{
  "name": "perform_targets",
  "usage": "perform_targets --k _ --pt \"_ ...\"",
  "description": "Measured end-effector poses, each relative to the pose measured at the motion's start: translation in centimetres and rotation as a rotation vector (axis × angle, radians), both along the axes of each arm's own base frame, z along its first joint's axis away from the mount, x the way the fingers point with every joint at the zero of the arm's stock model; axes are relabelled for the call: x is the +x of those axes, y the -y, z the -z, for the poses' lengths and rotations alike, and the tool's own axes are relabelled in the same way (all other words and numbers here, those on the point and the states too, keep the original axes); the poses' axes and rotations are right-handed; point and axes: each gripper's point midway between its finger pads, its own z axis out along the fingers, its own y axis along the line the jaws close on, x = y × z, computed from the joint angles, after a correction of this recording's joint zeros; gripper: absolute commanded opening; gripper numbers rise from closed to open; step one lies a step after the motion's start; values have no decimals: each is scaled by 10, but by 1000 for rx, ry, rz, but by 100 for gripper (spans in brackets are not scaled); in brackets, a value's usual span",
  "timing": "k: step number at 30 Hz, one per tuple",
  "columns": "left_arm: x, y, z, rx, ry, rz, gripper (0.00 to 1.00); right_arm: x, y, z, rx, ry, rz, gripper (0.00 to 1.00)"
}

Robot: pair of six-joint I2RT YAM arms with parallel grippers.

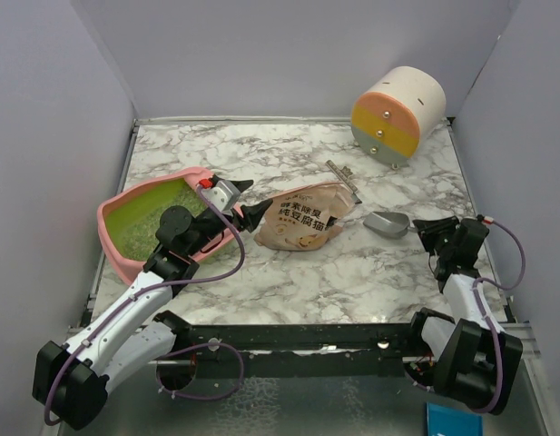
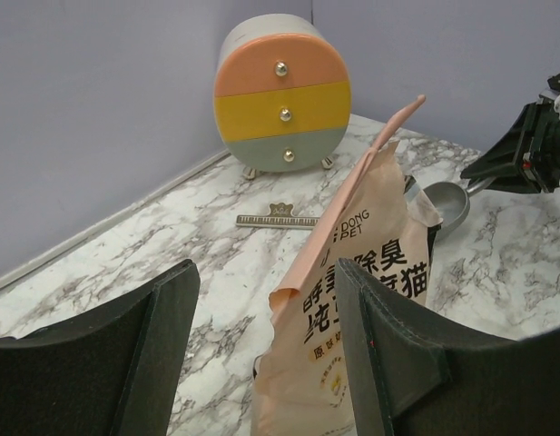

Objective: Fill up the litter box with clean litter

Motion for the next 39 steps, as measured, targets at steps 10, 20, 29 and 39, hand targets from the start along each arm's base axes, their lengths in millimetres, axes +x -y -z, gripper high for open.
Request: perform_targets --k 10,20,29,39 --pt "-4 6 2 -9 -20 38 64 2 0 6 19 -9 -2 50" --pt "-6 7 1 -15 -20 52 64 -2 8 13 -23 -60 21 65" --pt "-6 8 1 -15 -20 57 64 -16 35 27 -121 -167 141 66" --pt "-8 8 -2 -21 -13 60 64 -14 71 -26 -339 -120 231 64"
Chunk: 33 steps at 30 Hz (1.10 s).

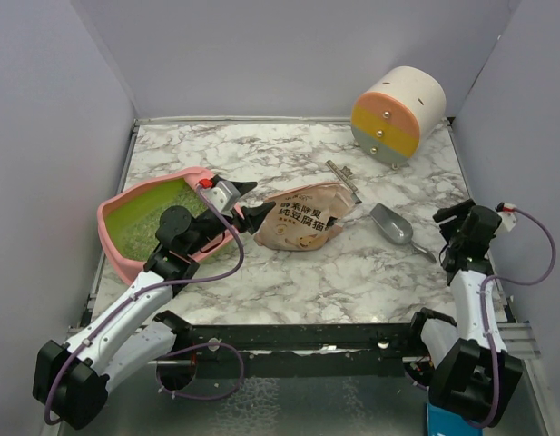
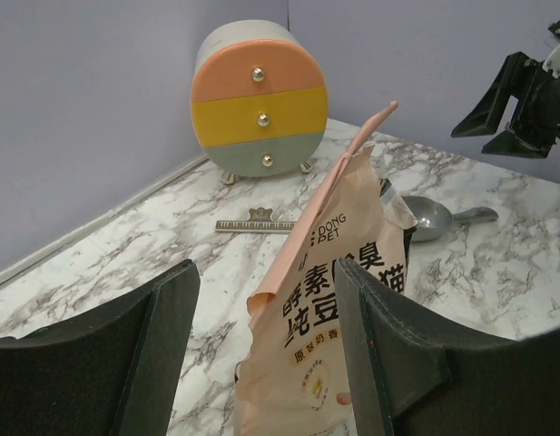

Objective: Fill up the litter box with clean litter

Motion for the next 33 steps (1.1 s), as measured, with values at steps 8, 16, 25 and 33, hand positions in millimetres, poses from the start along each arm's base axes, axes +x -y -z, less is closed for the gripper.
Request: perform_targets --k 8,16,25,33 --pt "-11 2 -8 11 39 48 68 46 -53 -73 -67 151 -467 48" --pt "-12 13 -18 118 60 121 70 99 -205 -126 -105 187 -1153 49" --pt "-6 16 8 247 11 149 70 78 -282 -81 -111 39 -1457 48" --pt "1 25 29 293 -36 192 70 65 -287 -77 -143 21 -1498 45"
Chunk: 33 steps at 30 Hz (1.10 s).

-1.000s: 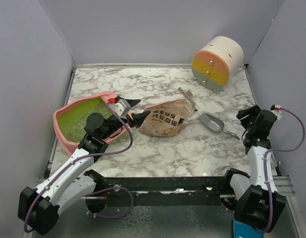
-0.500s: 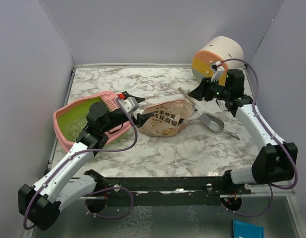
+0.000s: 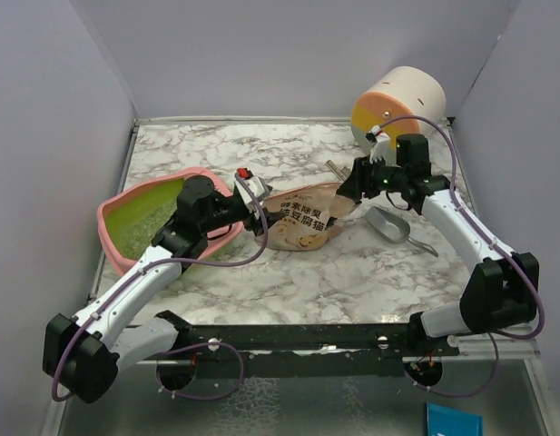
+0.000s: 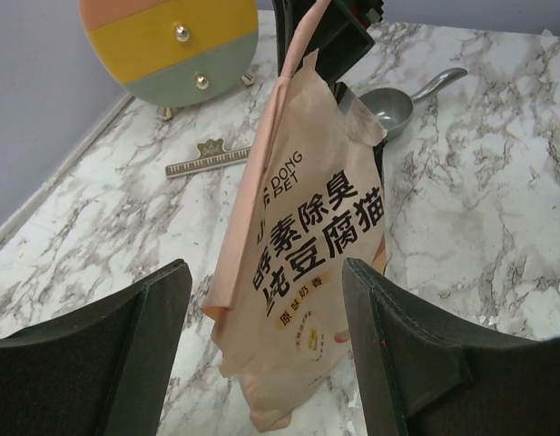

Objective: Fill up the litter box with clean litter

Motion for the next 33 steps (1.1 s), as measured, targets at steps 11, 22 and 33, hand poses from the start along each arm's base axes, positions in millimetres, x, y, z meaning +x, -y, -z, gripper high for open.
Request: perform_targets --k 11,22,33 --pt "15 14 19 -23 -28 15 50 -4 -8 31 -76 -61 -16 8" --pt "42 -2 17 -57 -11 -75 0 2 5 36 -163 -54 96 1" --pt "61 -41 26 -147 -61 -206 0 -9 -1 -4 -128 98 59 17"
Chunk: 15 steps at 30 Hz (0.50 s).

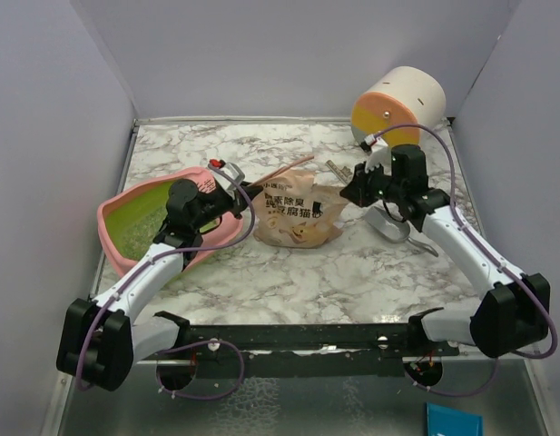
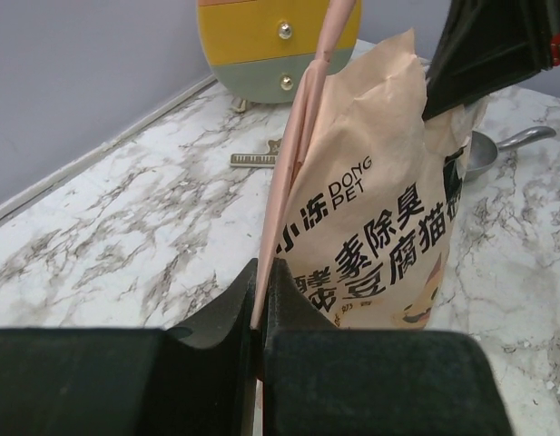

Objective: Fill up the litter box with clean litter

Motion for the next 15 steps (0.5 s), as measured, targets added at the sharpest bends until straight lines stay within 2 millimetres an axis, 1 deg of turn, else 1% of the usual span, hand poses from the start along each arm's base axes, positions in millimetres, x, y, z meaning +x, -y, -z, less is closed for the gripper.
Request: perform_targets --k 2,3,5,6,9,12,15 --pt "2 -3 1 -11 3 -10 0 -7 2 -3 19 76 -22 38" --pt "4 -5 1 -17 0 -18 0 -10 4 -3 21 102 -26 45" --pt "10 -10 3 -24 -2 -38 0 -16 7 -11 47 213 -51 59" --pt "13 -12 4 -30 -4 -48 0 -20 6 -15 67 276 -66 63" --pt "22 -17 6 -43 -10 -68 0 -30 3 -24 118 431 -113 67" --pt "27 -18 9 -56 -20 -77 0 -39 -3 -21 155 513 -167 68" --pt "30 -19 10 -65 -22 -82 0 -34 -10 -21 173 549 -205 67"
